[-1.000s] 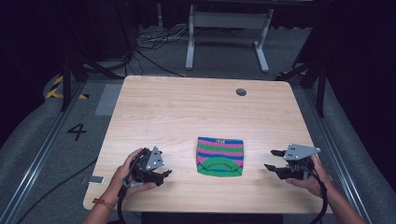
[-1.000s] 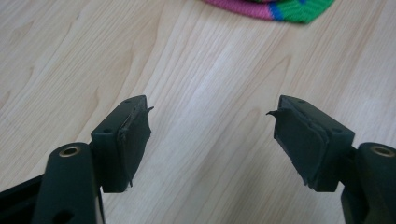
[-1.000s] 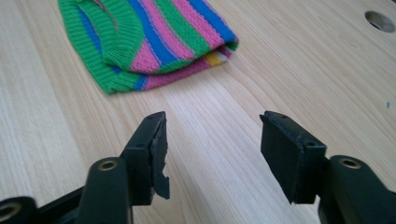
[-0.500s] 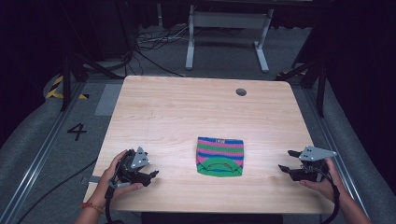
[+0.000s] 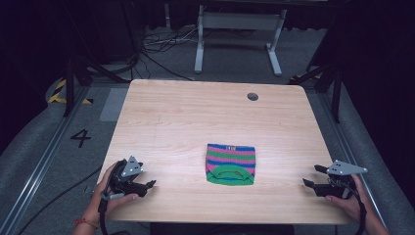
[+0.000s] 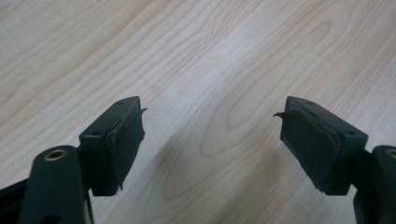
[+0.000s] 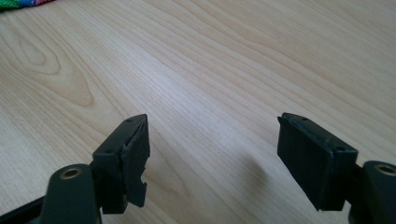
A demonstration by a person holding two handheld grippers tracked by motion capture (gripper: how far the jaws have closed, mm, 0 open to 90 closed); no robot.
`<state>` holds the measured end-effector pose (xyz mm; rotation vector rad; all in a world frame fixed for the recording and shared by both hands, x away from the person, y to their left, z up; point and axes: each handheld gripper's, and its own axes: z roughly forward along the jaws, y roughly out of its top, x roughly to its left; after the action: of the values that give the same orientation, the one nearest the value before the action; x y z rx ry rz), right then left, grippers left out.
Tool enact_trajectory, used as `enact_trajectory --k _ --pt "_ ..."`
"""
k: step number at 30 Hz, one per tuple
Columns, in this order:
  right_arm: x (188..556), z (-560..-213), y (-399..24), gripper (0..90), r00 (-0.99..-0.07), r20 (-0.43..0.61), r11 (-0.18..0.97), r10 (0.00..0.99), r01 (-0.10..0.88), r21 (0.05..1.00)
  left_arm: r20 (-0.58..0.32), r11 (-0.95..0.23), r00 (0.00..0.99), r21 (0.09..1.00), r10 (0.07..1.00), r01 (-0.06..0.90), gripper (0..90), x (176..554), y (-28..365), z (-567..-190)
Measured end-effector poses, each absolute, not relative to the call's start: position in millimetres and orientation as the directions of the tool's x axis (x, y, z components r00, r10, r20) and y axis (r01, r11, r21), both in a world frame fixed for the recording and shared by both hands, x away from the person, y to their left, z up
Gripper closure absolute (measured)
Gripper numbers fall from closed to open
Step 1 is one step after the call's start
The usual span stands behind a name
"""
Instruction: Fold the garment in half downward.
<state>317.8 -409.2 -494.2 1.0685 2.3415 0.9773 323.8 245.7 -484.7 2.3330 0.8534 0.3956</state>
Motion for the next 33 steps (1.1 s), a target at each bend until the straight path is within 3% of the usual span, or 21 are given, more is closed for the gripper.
enact_trajectory --k 10,14,33 --pt "312.1 -505.1 -424.6 22.3 -0.576 -0.003 0.393 0.818 0.554 0.734 -0.041 -0.504 0.705 0.669 0.708 0.546 18.8 322.9 267.0 -498.2" --pt "314.3 -505.8 -428.3 18.5 -0.564 0.016 0.378 0.826 0.574 0.727 -0.038 -0.492 0.691 0.673 0.722 0.552 16.4 320.0 266.8 -499.2" --pt "320.0 -506.3 -427.9 17.9 -0.564 0.024 0.375 0.826 0.580 0.724 -0.032 -0.435 0.609 0.671 0.792 0.601 14.6 314.9 264.2 -499.6"
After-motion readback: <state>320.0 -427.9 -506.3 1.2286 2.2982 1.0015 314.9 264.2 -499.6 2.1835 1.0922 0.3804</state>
